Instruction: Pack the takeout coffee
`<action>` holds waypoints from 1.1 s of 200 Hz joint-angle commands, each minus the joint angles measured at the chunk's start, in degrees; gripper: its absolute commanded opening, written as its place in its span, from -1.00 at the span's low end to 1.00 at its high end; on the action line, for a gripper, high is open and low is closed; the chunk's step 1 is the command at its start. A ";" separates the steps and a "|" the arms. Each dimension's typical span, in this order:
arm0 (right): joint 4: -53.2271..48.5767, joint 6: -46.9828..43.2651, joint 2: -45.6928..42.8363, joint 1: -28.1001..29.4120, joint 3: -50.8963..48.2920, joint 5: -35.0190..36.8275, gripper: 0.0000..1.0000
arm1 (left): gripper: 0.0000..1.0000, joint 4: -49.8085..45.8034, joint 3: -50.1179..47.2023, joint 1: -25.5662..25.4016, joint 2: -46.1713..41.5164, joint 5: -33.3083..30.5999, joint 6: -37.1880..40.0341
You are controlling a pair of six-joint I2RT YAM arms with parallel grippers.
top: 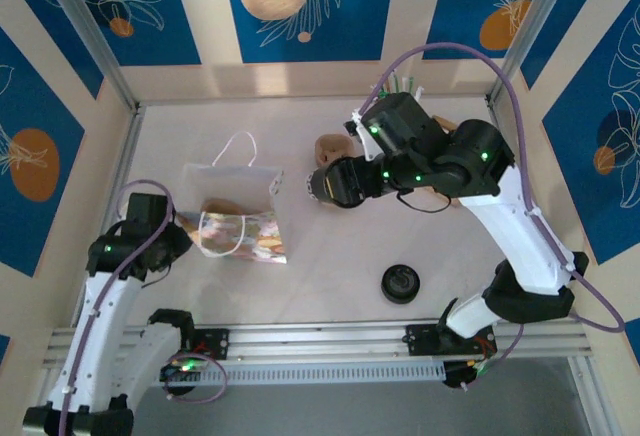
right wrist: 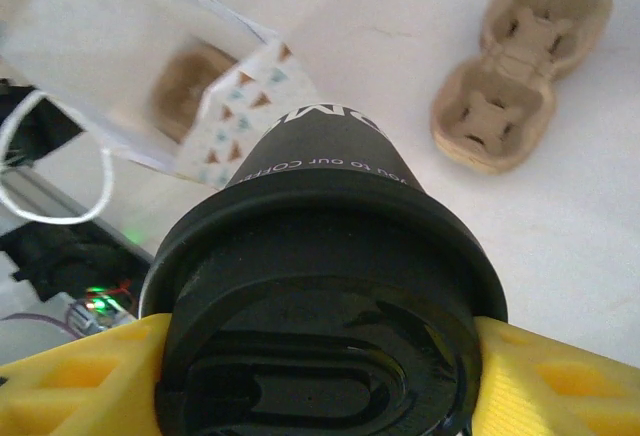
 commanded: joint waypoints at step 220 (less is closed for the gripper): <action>4.62 -7.00 19.52 4.22 21.16 -7.84 0.23 | -0.42 -5.44 25.68 3.92 6.97 -5.54 14.27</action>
